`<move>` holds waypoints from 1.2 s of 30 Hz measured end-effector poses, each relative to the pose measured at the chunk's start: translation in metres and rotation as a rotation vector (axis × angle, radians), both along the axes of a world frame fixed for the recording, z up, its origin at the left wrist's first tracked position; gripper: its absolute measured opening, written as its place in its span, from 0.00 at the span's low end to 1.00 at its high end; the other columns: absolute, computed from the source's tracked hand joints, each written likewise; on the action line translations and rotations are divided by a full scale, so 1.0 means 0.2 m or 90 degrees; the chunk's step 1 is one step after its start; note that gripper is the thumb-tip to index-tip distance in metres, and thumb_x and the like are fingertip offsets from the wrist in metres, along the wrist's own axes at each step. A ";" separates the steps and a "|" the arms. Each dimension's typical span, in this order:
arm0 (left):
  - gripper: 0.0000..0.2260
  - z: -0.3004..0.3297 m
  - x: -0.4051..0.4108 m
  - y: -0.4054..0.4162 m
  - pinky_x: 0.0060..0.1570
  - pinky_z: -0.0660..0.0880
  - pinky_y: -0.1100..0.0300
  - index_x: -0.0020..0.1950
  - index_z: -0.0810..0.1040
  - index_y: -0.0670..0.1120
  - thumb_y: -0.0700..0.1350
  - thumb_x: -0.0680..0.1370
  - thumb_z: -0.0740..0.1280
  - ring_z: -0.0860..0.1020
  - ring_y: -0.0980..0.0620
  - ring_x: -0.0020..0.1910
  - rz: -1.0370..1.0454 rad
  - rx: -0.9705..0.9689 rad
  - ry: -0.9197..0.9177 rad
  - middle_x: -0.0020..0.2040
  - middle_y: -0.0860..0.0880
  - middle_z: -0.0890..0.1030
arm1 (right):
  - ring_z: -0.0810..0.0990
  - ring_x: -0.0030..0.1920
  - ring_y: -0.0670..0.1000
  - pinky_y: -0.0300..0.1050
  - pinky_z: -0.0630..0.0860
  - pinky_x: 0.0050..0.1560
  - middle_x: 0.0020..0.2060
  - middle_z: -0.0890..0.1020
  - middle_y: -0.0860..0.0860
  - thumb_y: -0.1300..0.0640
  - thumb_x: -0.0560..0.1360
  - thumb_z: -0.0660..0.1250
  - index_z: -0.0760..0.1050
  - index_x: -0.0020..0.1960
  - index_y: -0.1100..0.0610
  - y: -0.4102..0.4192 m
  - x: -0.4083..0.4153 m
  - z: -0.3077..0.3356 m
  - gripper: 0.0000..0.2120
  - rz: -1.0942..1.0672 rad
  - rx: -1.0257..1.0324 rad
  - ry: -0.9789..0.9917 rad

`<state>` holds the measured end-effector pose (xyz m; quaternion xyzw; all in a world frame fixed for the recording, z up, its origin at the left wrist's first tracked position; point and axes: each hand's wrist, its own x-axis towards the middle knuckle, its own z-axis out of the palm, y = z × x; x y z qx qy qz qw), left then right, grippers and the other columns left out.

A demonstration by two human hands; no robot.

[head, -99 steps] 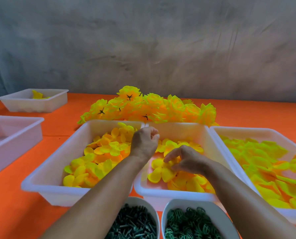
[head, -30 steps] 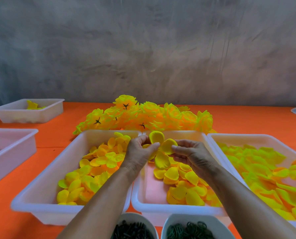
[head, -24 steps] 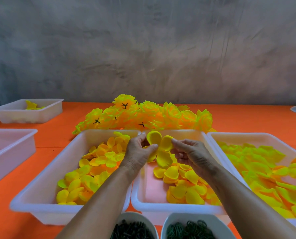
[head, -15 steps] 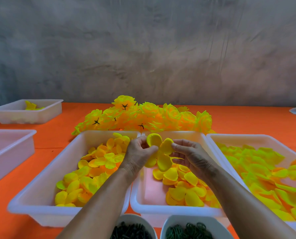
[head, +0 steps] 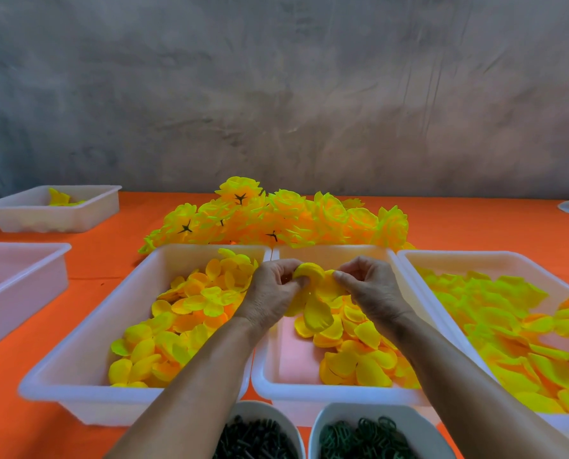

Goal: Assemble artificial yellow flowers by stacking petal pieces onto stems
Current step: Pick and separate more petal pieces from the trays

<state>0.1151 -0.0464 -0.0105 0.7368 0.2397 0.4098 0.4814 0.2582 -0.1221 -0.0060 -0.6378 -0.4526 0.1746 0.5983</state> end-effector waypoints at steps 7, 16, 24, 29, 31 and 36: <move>0.05 -0.01 0.00 0.02 0.38 0.69 0.57 0.43 0.79 0.43 0.35 0.76 0.67 0.73 0.52 0.37 0.054 -0.016 0.005 0.37 0.45 0.77 | 0.76 0.31 0.46 0.37 0.70 0.29 0.32 0.79 0.51 0.59 0.75 0.68 0.78 0.42 0.55 -0.01 0.00 0.00 0.04 0.058 -0.044 0.043; 0.04 0.00 -0.01 0.00 0.37 0.73 0.64 0.45 0.79 0.45 0.37 0.75 0.68 0.77 0.57 0.37 -0.001 -0.076 -0.045 0.39 0.47 0.81 | 0.82 0.42 0.53 0.47 0.79 0.45 0.43 0.83 0.56 0.65 0.74 0.67 0.78 0.52 0.60 0.00 0.01 0.00 0.07 0.170 -0.114 0.243; 0.05 0.00 0.01 0.01 0.44 0.75 0.58 0.46 0.78 0.47 0.37 0.74 0.70 0.78 0.52 0.42 0.024 -0.100 -0.056 0.42 0.45 0.81 | 0.81 0.35 0.51 0.41 0.77 0.33 0.38 0.83 0.56 0.67 0.70 0.72 0.77 0.45 0.59 0.00 0.02 0.00 0.07 0.084 -0.090 0.214; 0.11 0.00 0.00 0.02 0.47 0.76 0.51 0.55 0.75 0.47 0.36 0.75 0.69 0.80 0.46 0.47 0.043 -0.107 -0.031 0.45 0.43 0.82 | 0.81 0.32 0.50 0.41 0.77 0.30 0.35 0.83 0.55 0.67 0.69 0.73 0.77 0.44 0.59 0.00 0.03 -0.01 0.07 0.064 -0.097 0.206; 0.15 0.01 0.00 0.01 0.48 0.77 0.49 0.58 0.74 0.49 0.37 0.74 0.70 0.80 0.43 0.50 0.043 -0.095 -0.023 0.49 0.41 0.82 | 0.81 0.29 0.49 0.40 0.77 0.29 0.34 0.83 0.54 0.66 0.69 0.73 0.77 0.43 0.59 0.00 0.03 -0.01 0.07 0.061 -0.098 0.204; 0.23 0.02 -0.02 -0.01 0.52 0.79 0.52 0.58 0.74 0.55 0.37 0.69 0.75 0.77 0.49 0.54 0.006 -0.059 -0.003 0.54 0.45 0.80 | 0.79 0.25 0.44 0.37 0.73 0.26 0.27 0.81 0.49 0.64 0.68 0.74 0.75 0.41 0.58 0.00 0.03 -0.01 0.08 0.044 -0.075 0.195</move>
